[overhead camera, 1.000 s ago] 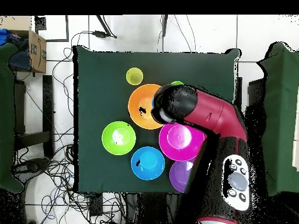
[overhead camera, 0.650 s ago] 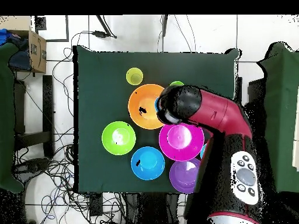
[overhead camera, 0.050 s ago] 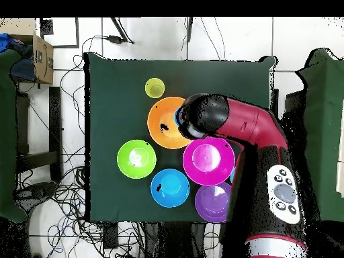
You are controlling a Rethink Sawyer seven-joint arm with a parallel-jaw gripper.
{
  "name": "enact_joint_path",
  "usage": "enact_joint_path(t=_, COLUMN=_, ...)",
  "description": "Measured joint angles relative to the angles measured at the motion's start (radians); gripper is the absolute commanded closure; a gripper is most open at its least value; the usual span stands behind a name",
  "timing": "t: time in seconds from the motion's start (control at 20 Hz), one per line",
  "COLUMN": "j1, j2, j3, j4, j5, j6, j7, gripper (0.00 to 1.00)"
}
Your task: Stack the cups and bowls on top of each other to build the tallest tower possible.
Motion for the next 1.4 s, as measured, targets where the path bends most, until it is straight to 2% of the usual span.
enact_joint_path(t=1.4, j1=-0.180, j2=0.106, j3=0.246, j4=-0.119, j5=-0.140, j6=0.005, j7=-0.095, gripper=1.00)
